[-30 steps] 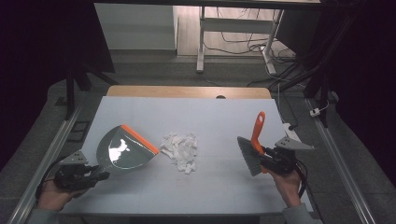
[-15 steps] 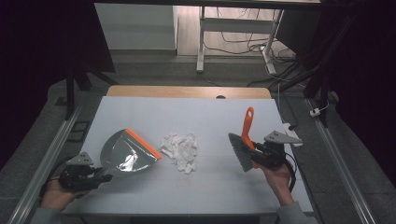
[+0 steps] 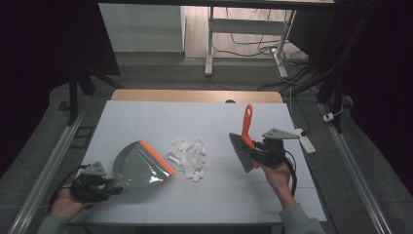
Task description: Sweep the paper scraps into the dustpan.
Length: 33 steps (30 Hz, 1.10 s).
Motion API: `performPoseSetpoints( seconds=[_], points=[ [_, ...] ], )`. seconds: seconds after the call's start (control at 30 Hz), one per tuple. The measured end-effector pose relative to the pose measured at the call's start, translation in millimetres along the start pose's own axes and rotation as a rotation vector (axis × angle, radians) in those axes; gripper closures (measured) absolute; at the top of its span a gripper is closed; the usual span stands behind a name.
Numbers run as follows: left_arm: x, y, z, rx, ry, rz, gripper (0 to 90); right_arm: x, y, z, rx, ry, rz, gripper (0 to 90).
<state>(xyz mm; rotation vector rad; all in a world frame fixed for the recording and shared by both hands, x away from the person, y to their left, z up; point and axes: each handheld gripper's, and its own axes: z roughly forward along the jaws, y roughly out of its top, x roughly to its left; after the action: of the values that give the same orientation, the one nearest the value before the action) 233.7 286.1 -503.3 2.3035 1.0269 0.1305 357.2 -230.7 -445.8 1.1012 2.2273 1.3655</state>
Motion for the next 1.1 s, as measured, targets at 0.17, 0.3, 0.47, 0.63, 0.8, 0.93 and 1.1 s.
performPoseSetpoints(
  seconds=[0.17, 0.3, 0.47, 0.63, 0.8, 0.93, 1.1],
  points=[
    [-1.0, 2.7, 3.3, 0.003, -0.01, 0.017, 61.9, 4.6, 10.5, 18.1, 0.014, 0.009, -0.009, 70.2],
    [0.3, 3.4, 5.6, -0.001, -0.031, 0.02, 61.9, 9.8, 18.2, 32.2, 0.033, 0.016, -0.02, 70.2],
    [-0.8, 4.2, 8.7, 0.006, -0.042, 0.027, 61.9, 12.8, 26.0, 43.7, 0.04, 0.018, -0.013, 70.2],
    [-1.1, 5.2, 10.8, 0.004, -0.059, 0.027, 61.9, 13.6, 32.1, 53.7, 0.05, 0.011, -0.006, 70.2],
    [-2.6, 6.2, 12.1, 0.006, -0.063, 0.033, 61.9, 12.3, 35.9, 64.3, 0.061, 0.004, 0.005, 70.2],
    [-4.6, 8.2, 13.1, 0.007, -0.066, 0.041, 61.9, 11.3, 37.7, 72.4, 0.063, 0.007, 0.013, 70.2],
    [-6.1, 9.6, 17.2, 0.017, -0.082, 0.05, 61.9, 13.6, 41.7, 80.9, 0.072, 0.003, 0.015, 70.2]
  ],
)
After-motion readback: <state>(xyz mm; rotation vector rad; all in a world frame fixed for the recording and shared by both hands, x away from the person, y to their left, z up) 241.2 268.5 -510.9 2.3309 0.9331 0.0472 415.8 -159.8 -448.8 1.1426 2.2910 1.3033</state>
